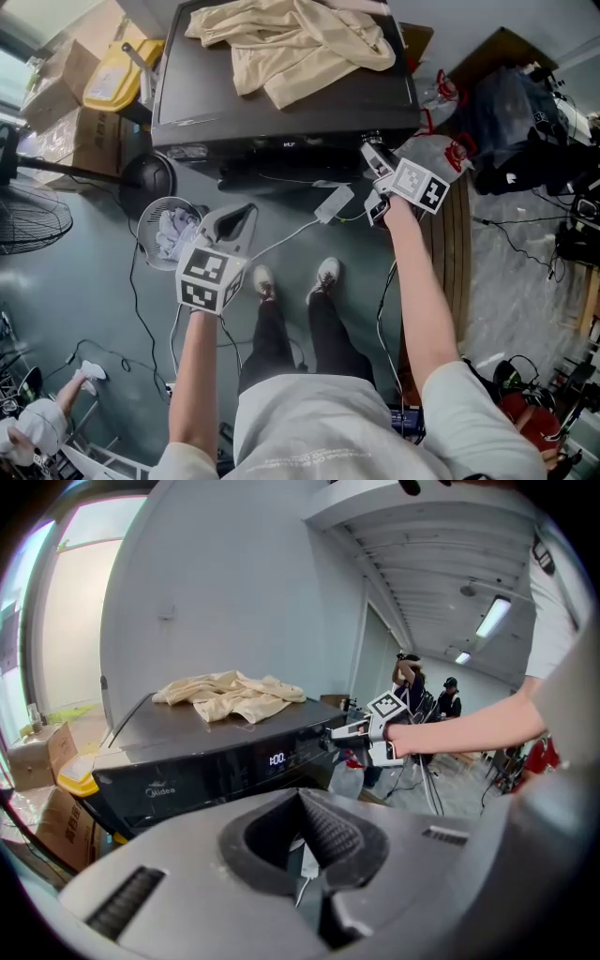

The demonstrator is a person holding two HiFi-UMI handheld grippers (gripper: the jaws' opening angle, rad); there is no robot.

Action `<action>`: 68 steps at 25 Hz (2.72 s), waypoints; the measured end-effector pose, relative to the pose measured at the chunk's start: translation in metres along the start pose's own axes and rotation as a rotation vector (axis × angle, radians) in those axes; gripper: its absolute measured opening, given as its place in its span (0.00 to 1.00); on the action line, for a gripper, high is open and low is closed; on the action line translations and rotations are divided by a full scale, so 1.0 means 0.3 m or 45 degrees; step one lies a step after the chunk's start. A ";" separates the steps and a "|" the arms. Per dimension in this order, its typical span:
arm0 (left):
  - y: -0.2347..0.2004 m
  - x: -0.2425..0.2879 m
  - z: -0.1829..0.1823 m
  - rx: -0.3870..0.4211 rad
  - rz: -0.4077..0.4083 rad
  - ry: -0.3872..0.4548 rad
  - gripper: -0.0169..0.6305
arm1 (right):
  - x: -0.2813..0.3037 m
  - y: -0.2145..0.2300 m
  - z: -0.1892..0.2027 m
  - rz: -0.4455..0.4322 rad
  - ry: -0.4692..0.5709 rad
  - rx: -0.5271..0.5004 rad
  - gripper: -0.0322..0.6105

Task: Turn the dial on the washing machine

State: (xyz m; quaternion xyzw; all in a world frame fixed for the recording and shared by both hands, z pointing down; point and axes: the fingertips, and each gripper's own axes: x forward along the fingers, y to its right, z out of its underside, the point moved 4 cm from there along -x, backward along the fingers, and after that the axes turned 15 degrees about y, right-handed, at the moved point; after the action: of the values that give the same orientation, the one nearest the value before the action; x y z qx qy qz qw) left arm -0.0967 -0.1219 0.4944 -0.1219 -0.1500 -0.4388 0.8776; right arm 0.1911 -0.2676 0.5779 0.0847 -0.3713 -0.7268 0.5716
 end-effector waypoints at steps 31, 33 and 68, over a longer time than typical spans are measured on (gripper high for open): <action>-0.121 -0.024 -0.554 0.229 0.009 0.335 0.05 | -0.395 -0.398 -0.498 -0.033 0.210 -0.856 0.07; -0.132 -0.037 -0.622 0.249 0.009 0.387 0.05 | -0.446 -0.490 -0.541 -0.074 0.267 -0.913 0.07; -0.031 -0.314 -1.088 0.594 0.050 0.783 0.05 | -0.705 -1.081 -0.722 -0.344 0.612 -1.336 0.07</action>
State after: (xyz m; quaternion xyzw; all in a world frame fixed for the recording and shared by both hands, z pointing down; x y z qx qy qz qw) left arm -0.1068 -0.1711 0.1583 0.2155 0.0267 -0.3921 0.8939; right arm 0.1310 -0.1515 0.1538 -0.0005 0.1916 -0.8400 0.5076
